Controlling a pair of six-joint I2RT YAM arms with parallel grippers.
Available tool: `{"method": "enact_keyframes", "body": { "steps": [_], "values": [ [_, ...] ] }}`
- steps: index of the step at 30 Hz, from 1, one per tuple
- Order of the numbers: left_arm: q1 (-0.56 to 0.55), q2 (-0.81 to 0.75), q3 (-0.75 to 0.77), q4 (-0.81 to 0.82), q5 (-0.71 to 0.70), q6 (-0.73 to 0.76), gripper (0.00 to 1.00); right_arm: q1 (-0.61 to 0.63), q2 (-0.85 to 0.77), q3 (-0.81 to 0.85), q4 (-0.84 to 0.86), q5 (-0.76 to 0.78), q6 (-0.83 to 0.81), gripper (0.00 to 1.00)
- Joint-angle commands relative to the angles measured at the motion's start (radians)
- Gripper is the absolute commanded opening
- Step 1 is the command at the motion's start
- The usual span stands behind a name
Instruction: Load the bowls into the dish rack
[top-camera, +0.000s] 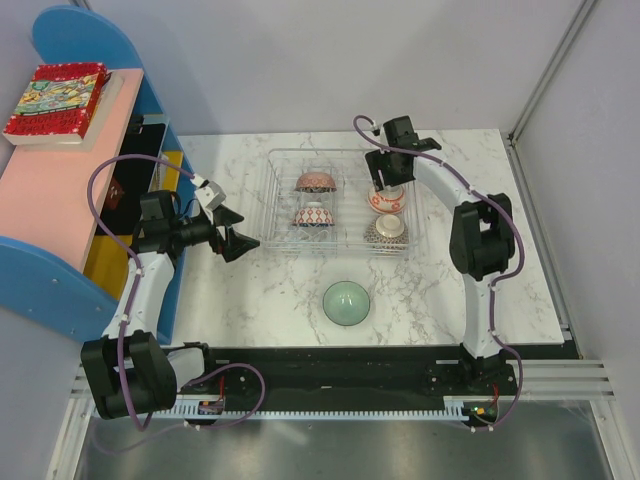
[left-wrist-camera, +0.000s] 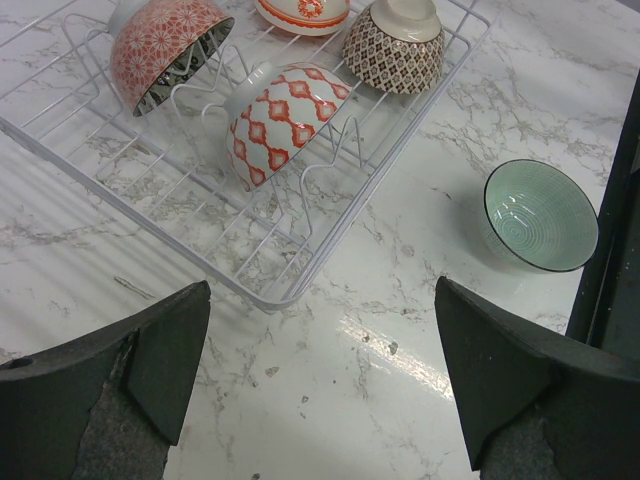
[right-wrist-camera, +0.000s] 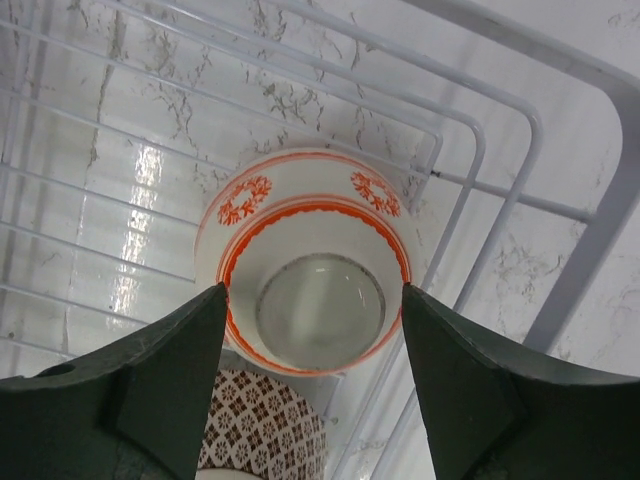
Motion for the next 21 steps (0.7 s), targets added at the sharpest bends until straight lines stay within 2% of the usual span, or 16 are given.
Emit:
{"method": "enact_keyframes", "body": {
  "steps": [1,21],
  "values": [
    [0.008,-0.015,-0.007,0.001,0.034,0.032,1.0,-0.012,-0.072,-0.014,-0.062,0.03,-0.013,0.78],
    [0.008,-0.018,-0.008,-0.001,0.038,0.034,1.0,-0.03,0.003,0.035,-0.058,-0.03,-0.022,0.77]
  ]
}}
